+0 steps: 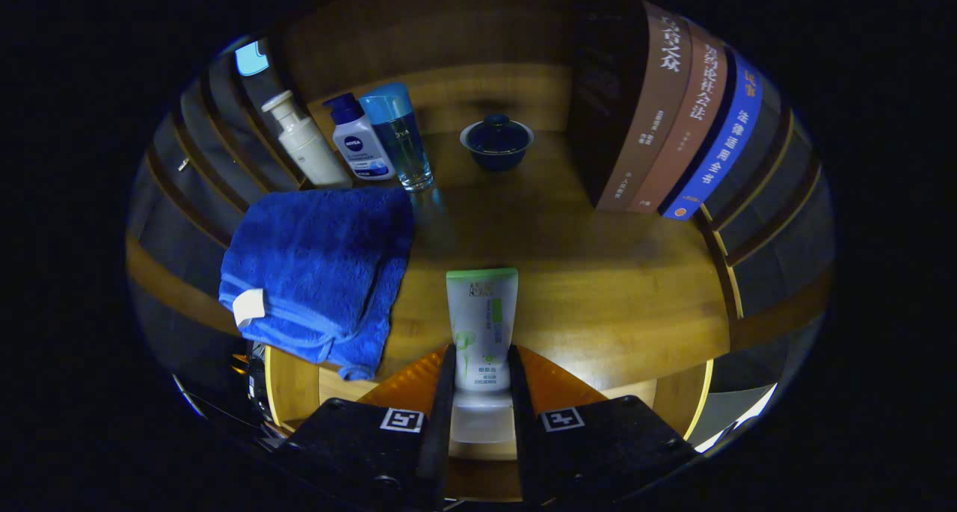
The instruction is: Pull open the drawer, take out the items inside it, and place them on the countertop above the cabinet.
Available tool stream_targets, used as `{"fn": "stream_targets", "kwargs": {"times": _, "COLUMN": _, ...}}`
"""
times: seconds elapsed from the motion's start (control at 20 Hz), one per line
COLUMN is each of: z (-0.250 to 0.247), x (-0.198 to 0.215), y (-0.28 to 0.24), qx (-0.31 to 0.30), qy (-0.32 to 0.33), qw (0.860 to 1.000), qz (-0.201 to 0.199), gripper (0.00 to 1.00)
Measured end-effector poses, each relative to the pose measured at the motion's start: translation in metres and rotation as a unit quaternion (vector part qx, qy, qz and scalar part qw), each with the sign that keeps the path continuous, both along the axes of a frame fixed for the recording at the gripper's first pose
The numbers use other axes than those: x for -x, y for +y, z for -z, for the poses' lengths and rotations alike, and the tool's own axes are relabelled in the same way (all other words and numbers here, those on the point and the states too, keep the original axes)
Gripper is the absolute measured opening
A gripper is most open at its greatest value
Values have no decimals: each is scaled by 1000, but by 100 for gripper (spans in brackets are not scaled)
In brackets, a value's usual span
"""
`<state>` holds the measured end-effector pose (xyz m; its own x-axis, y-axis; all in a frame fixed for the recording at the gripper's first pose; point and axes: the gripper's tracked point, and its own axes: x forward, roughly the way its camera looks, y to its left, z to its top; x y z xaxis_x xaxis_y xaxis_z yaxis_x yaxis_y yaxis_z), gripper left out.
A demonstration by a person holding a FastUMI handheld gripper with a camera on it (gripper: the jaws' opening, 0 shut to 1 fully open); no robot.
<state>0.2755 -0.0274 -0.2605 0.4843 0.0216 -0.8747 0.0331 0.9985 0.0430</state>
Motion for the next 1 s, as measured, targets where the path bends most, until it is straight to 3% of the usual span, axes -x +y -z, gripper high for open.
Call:
{"fn": "stream_targets", "kwargs": {"times": 0.25, "z": 4, "x": -31, "y": -3, "qx": -1, "qy": -2, "qw": 1000, "qz": 1, "gripper": 42}}
{"fn": "stream_targets", "kwargs": {"times": 0.75, "z": 10, "x": -50, "y": -5, "qx": -2, "qy": -7, "qw": 1000, "qz": 5, "gripper": 45}}
{"fn": "stream_targets", "kwargs": {"times": 0.8, "z": 11, "x": -52, "y": -6, "qx": -1, "qy": -9, "qw": 1000, "qz": 5, "gripper": 51}}
{"fn": "stream_targets", "kwargs": {"times": 0.85, "z": 11, "x": -52, "y": -6, "qx": 1, "qy": -11, "qw": 1000, "qz": 5, "gripper": 51}}
{"fn": "stream_targets", "kwargs": {"times": 1.0, "z": 9, "x": -52, "y": -5, "qx": 1, "qy": -14, "qw": 1000, "qz": 5, "gripper": 76}}
